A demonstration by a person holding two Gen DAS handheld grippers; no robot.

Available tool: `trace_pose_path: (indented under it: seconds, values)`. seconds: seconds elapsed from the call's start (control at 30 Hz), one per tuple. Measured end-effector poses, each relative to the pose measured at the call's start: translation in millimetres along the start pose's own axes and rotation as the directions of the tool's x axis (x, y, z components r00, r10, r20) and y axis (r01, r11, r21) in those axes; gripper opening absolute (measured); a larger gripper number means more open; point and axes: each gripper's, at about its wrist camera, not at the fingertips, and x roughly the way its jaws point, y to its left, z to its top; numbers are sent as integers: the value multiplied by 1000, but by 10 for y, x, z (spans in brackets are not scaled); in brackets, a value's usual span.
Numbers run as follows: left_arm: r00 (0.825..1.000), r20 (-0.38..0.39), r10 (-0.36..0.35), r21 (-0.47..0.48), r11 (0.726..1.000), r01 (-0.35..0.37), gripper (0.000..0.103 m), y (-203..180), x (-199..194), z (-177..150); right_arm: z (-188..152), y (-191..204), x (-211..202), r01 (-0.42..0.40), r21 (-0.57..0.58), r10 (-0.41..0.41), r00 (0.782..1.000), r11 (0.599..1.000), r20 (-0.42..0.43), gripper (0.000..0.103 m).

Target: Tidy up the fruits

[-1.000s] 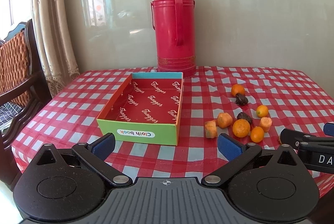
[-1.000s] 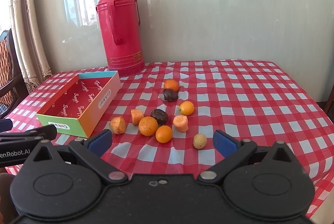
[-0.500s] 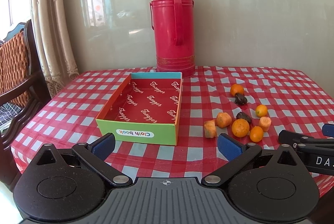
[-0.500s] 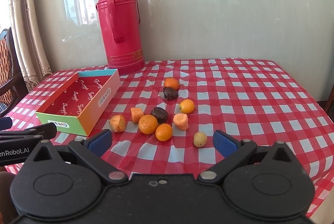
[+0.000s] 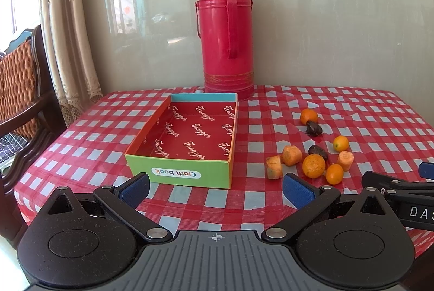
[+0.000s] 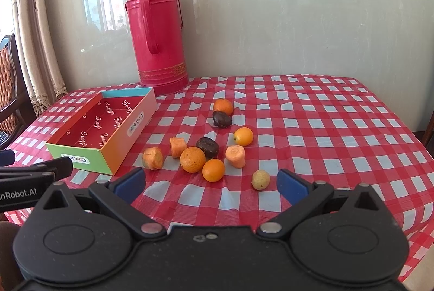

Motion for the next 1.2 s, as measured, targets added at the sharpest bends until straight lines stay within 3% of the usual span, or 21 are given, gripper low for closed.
trace_pose_path:
  seconds: [0.43,0.63,0.8,1.2]
  values:
    - [1000,5,15,18,1000,-15,103,3,104,14,22,-139,29,29,39,-30,999,999,18,97]
    - [1000,25,-5,71,997,3,103,-73,186,-2,38,-235,63,38,64,-41,998,997,52,97]
    - [998,62,-25,145,989,15,103,-291,333,-26,20,-389,115,44,96,-55,992,994,115,97]
    - [994,42,-103,257,962,89,102,-879,924,-61,-38,-740,407,128,147,-154,971,981,185,97]
